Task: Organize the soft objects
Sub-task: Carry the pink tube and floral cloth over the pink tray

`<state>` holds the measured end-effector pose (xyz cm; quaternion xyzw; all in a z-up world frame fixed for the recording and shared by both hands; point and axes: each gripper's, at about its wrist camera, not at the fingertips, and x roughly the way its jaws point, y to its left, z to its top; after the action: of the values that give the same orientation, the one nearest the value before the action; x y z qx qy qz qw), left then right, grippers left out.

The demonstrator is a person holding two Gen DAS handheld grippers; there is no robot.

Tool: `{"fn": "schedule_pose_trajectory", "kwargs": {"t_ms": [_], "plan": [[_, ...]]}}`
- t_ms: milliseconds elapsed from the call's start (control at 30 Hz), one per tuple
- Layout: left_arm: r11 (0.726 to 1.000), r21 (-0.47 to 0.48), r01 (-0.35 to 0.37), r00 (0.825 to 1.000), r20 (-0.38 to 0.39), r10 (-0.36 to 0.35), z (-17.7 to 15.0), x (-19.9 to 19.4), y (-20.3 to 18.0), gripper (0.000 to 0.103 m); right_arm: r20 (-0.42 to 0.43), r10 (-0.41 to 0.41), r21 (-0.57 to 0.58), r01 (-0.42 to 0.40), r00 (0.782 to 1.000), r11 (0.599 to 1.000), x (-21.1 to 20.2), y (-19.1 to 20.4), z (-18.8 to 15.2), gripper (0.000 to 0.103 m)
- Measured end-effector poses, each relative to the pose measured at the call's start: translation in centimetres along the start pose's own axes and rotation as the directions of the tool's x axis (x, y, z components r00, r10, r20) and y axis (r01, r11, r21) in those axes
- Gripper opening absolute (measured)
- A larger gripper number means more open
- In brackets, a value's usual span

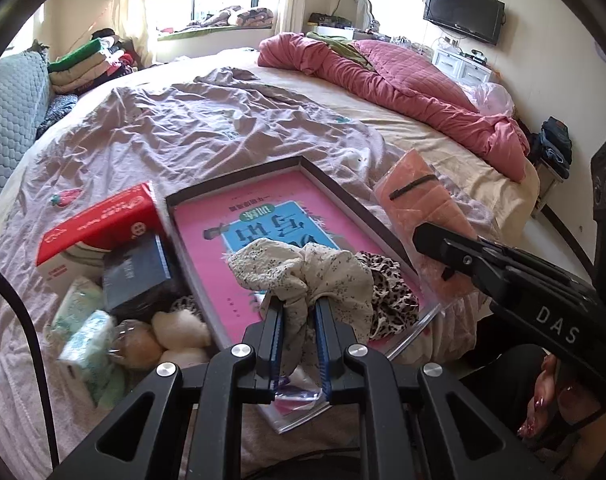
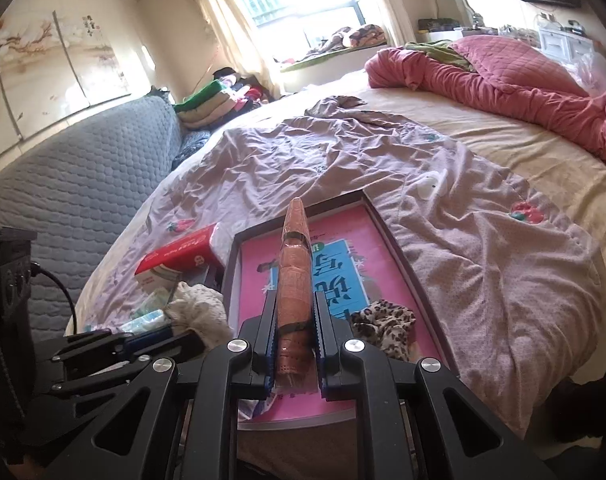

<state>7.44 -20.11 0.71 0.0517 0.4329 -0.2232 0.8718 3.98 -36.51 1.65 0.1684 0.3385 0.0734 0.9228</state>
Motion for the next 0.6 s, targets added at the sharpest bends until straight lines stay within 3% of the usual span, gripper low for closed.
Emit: {"fn": "schedule_pose_trajectory", "kwargs": {"t_ms": [600], "plan": [[0.999, 0.018, 0.04, 0.993, -0.116, -0.038, -0.7, 6.4, -2.3, 0.015, -0.051, -0.024, 0.031, 0.025, 0.998, 0.999, 1.8, -2.8, -1.1, 0.016]]}}
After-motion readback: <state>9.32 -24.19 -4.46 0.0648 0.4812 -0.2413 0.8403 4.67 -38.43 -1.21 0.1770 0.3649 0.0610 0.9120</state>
